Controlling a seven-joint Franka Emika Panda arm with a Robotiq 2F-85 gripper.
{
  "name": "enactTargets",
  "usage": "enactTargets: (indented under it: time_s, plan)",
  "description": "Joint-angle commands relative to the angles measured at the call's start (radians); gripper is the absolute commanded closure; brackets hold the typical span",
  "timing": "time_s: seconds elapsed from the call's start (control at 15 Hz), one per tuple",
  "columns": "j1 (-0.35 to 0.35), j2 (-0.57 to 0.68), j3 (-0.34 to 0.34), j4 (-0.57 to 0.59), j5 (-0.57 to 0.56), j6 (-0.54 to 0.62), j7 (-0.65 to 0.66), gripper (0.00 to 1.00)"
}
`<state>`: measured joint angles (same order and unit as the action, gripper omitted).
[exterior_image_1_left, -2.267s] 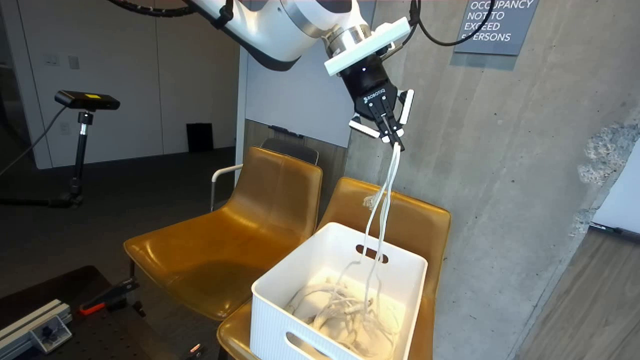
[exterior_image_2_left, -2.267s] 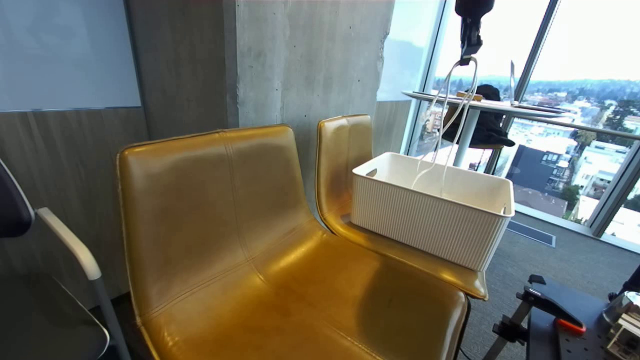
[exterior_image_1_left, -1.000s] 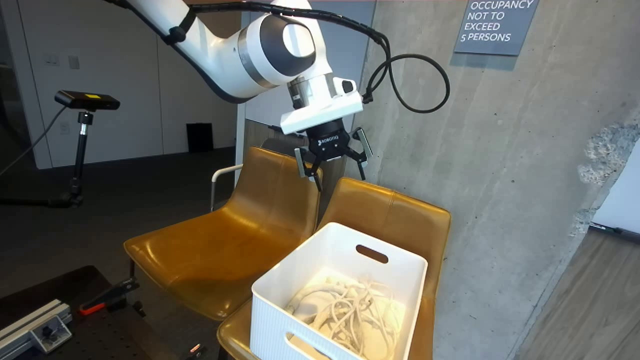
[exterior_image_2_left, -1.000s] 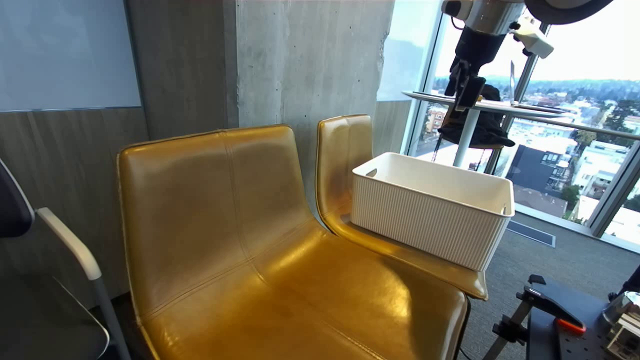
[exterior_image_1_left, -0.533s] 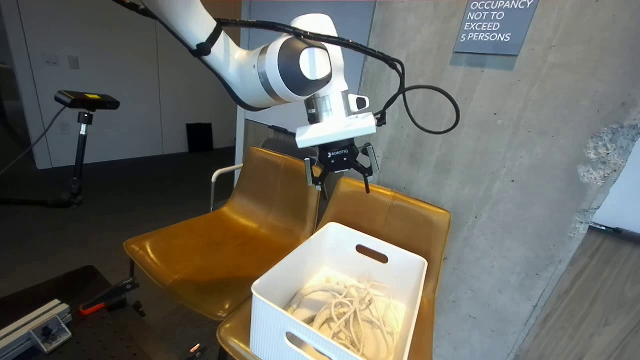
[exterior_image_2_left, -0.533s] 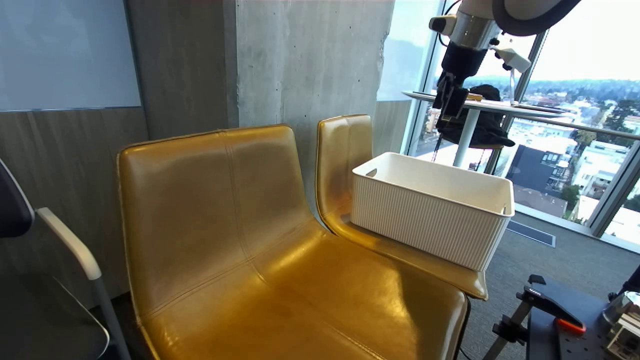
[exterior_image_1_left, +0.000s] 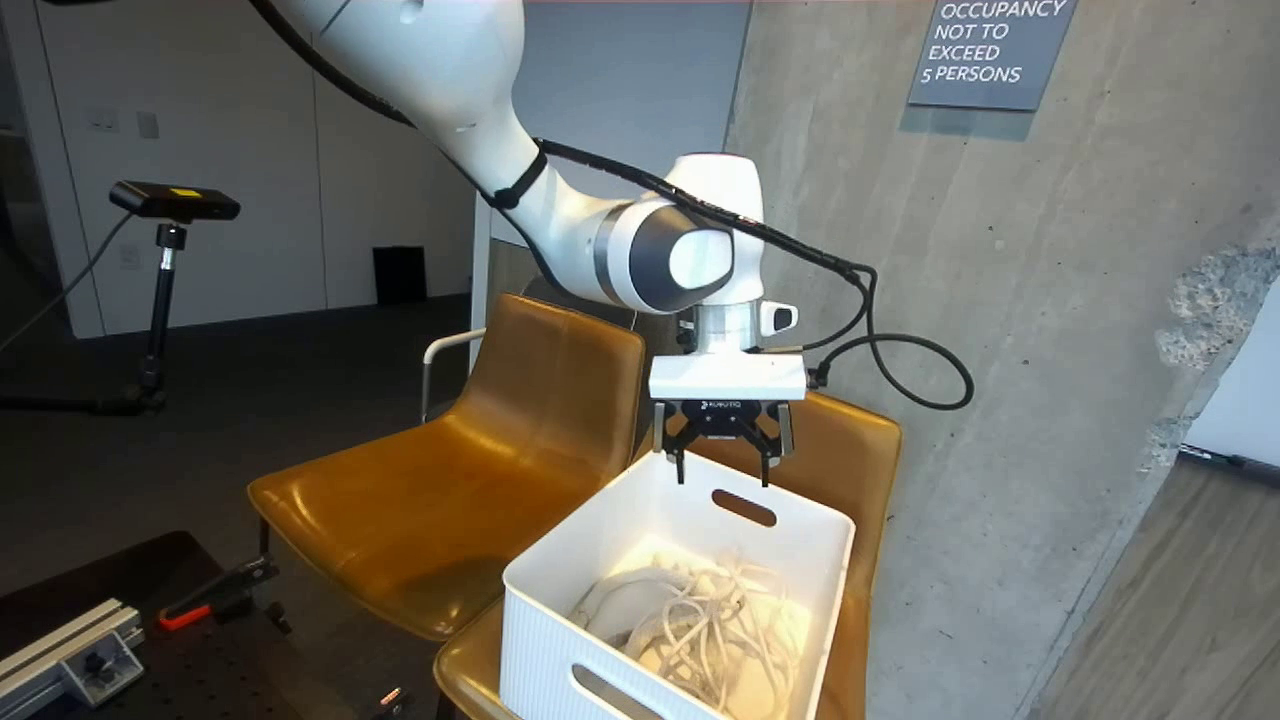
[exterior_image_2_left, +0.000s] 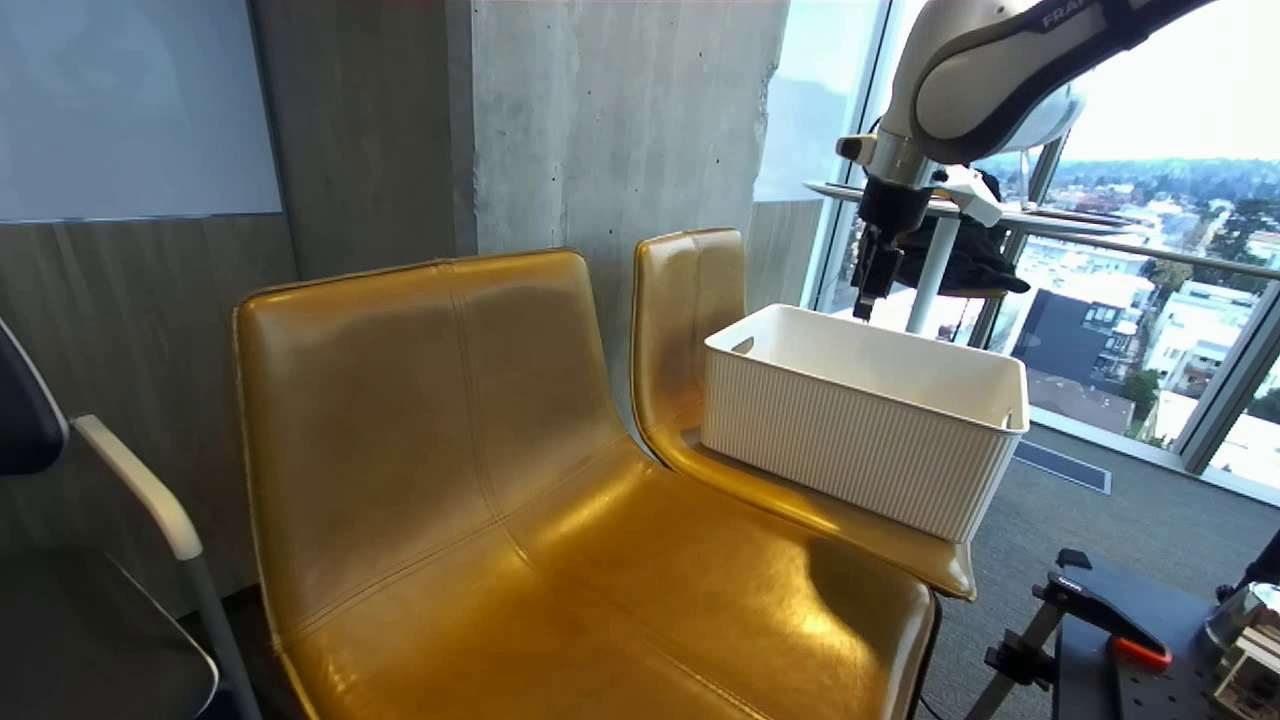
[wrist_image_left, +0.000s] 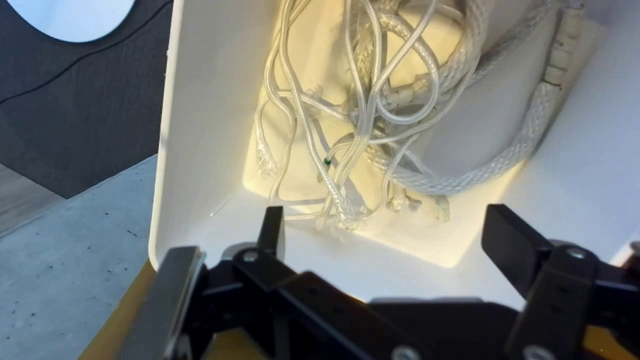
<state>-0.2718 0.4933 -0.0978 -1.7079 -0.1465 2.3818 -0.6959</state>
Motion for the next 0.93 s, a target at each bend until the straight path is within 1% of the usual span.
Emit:
enactTargets:
  time_s: [0.0, 0.33, 0.67, 0.87]
  plan:
    - [-0.042, 0.079, 0.035, 0.051, 0.068, -0.027, -0.029, 0.00]
    - [-0.045, 0.145, 0.044, 0.030, 0.072, 0.003, -0.017, 0.00]
    - [-0.034, 0.211, 0.032, 0.020, 0.027, 0.042, -0.018, 0.00]
    - [-0.007, 0.250, 0.018, 0.016, -0.026, 0.072, -0.009, 0.00]
